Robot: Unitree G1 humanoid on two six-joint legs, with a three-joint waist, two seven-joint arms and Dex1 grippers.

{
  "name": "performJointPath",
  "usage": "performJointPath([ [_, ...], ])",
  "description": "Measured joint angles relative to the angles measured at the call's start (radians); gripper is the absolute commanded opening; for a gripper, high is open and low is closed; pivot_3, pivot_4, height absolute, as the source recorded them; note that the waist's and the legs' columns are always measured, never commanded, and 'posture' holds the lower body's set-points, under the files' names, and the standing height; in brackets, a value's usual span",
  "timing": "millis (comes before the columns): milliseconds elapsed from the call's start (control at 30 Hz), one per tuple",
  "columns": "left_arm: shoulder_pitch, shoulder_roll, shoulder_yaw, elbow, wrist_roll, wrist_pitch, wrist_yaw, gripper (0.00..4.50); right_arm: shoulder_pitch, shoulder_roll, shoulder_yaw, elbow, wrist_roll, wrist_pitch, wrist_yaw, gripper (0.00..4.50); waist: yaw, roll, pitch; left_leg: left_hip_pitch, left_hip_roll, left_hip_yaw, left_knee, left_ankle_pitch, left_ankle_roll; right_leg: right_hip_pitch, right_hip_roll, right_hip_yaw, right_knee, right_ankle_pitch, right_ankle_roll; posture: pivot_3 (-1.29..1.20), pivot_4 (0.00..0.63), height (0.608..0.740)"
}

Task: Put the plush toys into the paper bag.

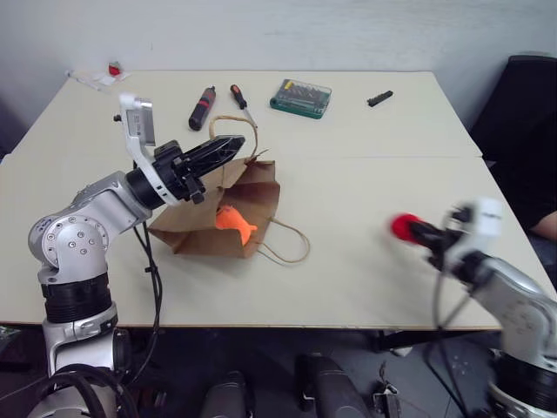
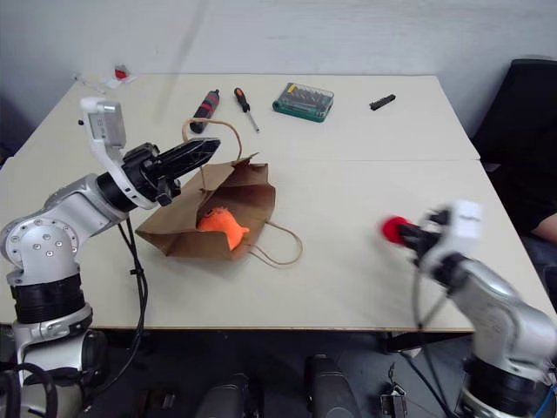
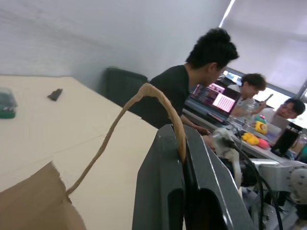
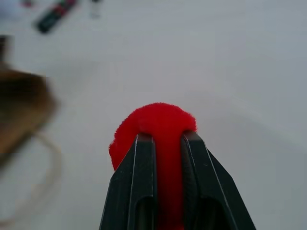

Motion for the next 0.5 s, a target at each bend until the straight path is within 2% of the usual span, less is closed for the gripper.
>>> performJointPath([
  [167, -0.008, 0.007, -0.030, 0.038, 0.024, -0.006, -0.026, 0.00, -0.244, 0.165, 0.227, 0.147, -0.033, -0.001, -0.041, 0.21, 0.002, 0.000, 0.000, -0.003, 0.000, -0.001, 0.000, 0.000, 0.001, -0.002, -0.001, -0.002, -0.001, 0.000, -0.001, 0.00, 0.150, 0.740],
  [300, -0.014, 0.018, -0.032, 0.059, 0.032, -0.007, -0.040, 0.00, -0.427, 0.221, 0.393, 0.436, -0.174, -0.150, 0.002, 0.20, -0.001, 0.000, 0.000, -0.010, -0.001, -0.003, 0.002, 0.000, 0.002, -0.005, -0.002, -0.005, 0.000, 0.000, -0.001, 0.00, 0.150, 0.740],
  [433, -0.022, 0.023, -0.037, 0.074, 0.035, -0.006, -0.046, 0.00, -0.533, 0.265, 0.467, 0.708, -0.289, -0.301, 0.059, 0.20, -0.002, 0.000, 0.000, -0.011, 0.000, -0.004, 0.001, 0.000, 0.003, -0.005, -0.003, -0.006, -0.001, 0.000, 0.000, 0.00, 0.150, 0.740],
  [500, -0.023, 0.024, -0.040, 0.075, 0.037, -0.006, -0.047, 0.00, -0.545, 0.278, 0.480, 0.781, -0.317, -0.340, 0.092, 0.96, -0.003, 0.000, 0.000, -0.011, 0.000, -0.004, 0.001, -0.001, 0.003, -0.005, -0.003, -0.006, -0.001, 0.000, 0.000, 0.00, 0.150, 0.740],
])
